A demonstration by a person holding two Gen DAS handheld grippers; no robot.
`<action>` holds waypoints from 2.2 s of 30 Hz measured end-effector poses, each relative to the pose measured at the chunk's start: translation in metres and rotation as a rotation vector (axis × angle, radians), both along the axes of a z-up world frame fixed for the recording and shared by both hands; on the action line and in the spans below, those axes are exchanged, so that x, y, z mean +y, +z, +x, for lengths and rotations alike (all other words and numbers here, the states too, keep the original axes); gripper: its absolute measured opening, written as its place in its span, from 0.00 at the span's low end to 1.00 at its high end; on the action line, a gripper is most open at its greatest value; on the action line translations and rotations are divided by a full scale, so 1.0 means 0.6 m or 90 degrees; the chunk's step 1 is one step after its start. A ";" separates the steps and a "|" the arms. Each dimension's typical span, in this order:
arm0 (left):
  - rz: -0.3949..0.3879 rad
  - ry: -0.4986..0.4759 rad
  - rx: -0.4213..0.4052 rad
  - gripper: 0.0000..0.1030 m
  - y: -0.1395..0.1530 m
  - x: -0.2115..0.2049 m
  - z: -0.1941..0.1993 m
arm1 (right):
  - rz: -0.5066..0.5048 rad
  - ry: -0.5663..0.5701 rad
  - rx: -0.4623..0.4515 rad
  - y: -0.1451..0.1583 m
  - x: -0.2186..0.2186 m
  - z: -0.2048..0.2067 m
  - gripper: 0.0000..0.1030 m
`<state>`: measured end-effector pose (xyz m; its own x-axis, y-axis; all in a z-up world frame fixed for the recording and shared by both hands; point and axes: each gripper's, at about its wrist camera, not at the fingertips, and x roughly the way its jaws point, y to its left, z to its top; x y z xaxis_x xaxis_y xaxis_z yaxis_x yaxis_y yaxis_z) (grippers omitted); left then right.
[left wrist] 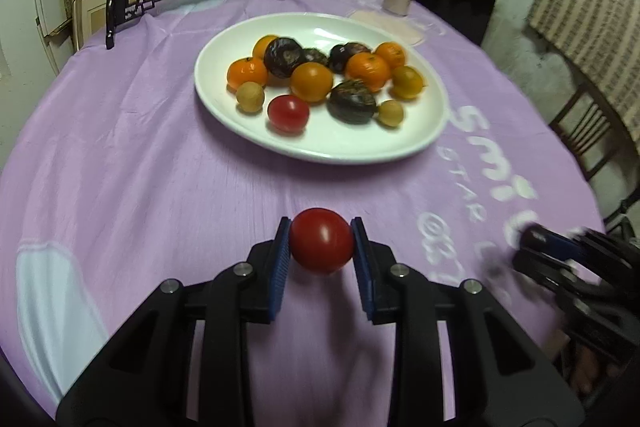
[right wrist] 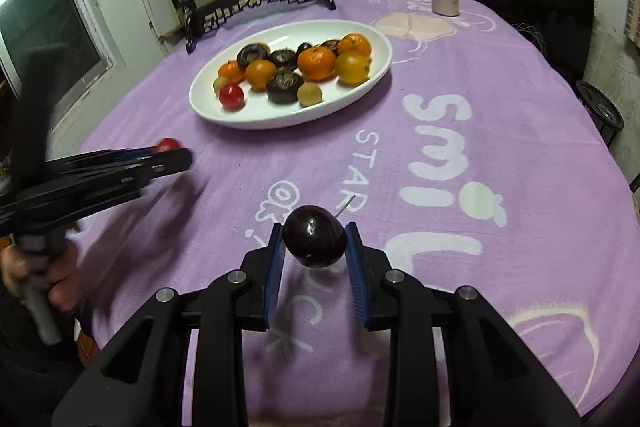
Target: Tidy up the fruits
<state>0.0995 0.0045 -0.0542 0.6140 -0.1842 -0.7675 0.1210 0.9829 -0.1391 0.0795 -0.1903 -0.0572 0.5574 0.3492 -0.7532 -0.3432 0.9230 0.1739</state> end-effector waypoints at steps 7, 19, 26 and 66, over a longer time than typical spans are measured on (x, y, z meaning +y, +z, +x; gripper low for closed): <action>0.011 0.015 -0.058 0.29 0.078 0.027 0.012 | -0.027 0.052 -0.068 0.075 0.059 0.049 0.30; -0.001 0.085 -0.036 0.29 0.110 0.013 0.269 | -0.006 0.012 -0.063 0.087 0.099 0.264 0.30; -0.010 0.059 -0.003 0.29 0.066 -0.010 0.286 | -0.011 0.023 -0.019 0.045 0.103 0.286 0.30; 0.042 0.085 -0.115 0.98 0.088 0.001 -0.111 | -0.066 -0.054 -0.059 0.031 0.028 -0.011 0.96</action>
<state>0.0327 0.0051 -0.0011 0.7579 -0.0448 -0.6508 0.0057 0.9981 -0.0620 0.0730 -0.1737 -0.0385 0.6498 0.2212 -0.7272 -0.2737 0.9606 0.0477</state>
